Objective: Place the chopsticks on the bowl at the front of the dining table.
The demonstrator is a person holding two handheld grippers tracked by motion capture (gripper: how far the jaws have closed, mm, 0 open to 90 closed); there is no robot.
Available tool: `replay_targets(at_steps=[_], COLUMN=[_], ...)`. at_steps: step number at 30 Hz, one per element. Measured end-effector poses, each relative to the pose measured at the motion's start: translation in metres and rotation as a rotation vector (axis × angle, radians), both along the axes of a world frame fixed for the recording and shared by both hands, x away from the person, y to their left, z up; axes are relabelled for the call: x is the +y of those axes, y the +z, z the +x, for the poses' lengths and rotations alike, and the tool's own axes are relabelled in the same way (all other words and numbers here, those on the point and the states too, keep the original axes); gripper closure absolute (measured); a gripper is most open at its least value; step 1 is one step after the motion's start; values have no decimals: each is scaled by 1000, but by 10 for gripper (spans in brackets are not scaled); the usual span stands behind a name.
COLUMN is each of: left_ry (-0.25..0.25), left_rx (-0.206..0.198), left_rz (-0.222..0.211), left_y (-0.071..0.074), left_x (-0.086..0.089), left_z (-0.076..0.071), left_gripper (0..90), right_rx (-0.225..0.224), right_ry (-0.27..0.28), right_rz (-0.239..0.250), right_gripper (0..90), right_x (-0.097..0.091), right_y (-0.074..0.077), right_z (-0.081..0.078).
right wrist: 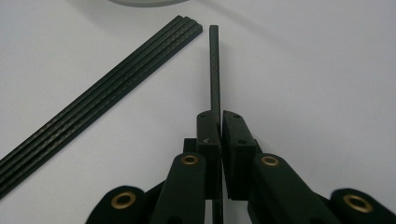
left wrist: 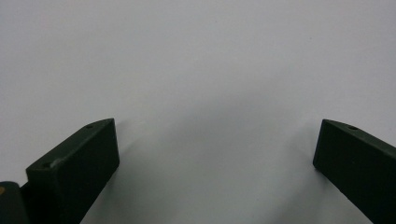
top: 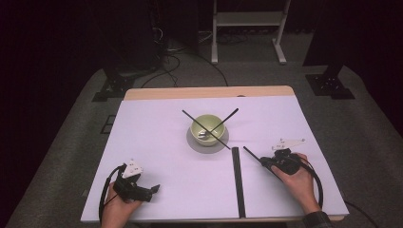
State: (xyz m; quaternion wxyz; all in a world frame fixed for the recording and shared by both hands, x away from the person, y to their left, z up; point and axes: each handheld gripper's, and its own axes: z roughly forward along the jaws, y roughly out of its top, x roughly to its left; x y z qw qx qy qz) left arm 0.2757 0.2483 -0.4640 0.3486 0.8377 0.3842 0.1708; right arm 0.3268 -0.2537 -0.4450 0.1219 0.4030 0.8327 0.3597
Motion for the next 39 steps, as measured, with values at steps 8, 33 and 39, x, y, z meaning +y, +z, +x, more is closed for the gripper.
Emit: replay_targets(at_steps=[8, 33, 39], left_ry=[0, -1, -1], left_rx=[0, -1, -1], left_rz=[0, 2, 2], left_y=[0, 0, 0], left_x=[0, 0, 0], left_z=[0, 0, 0], left_gripper=[0, 0, 0], right_rx=[-7, -38, -41], right_ry=[-7, -6, -6], right_rz=[7, 37, 42], right_gripper=[860, 860, 861], right_x=[-1, 4, 5], right_y=[4, 28, 32], right_z=[-1, 1, 4])
